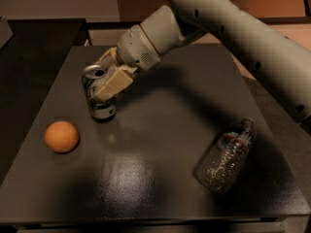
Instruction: Move 7up can near orange
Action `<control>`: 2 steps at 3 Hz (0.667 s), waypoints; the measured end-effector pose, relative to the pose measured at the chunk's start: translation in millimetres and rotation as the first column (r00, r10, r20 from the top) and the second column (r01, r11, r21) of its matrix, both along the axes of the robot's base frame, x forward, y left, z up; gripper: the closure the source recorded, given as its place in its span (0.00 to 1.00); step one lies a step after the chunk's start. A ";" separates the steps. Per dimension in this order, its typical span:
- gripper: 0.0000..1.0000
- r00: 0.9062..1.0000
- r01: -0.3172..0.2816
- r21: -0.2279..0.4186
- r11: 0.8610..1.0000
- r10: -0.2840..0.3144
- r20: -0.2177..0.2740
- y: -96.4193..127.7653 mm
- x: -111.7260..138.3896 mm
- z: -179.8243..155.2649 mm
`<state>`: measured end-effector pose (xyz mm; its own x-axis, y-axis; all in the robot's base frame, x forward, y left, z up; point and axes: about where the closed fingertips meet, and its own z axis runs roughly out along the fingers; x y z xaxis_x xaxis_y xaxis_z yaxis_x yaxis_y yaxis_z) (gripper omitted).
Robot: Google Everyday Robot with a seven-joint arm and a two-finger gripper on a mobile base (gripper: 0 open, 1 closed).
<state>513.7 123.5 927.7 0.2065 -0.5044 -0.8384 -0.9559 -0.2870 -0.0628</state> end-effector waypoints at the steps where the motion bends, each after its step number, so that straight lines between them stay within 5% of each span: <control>1: 0.82 1.000 -0.007 0.032 0.999 0.007 0.003 11.5 -3.8 -3.1; 2: 0.59 1.000 -0.015 0.030 0.999 0.014 0.015 20.0 -3.5 -9.1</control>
Offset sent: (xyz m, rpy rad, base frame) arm 0.0000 0.0270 -0.0173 0.0264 -0.0322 0.0153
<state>510.2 143.5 918.6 0.2261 -0.4755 -0.8502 -0.9505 -0.2985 -0.0859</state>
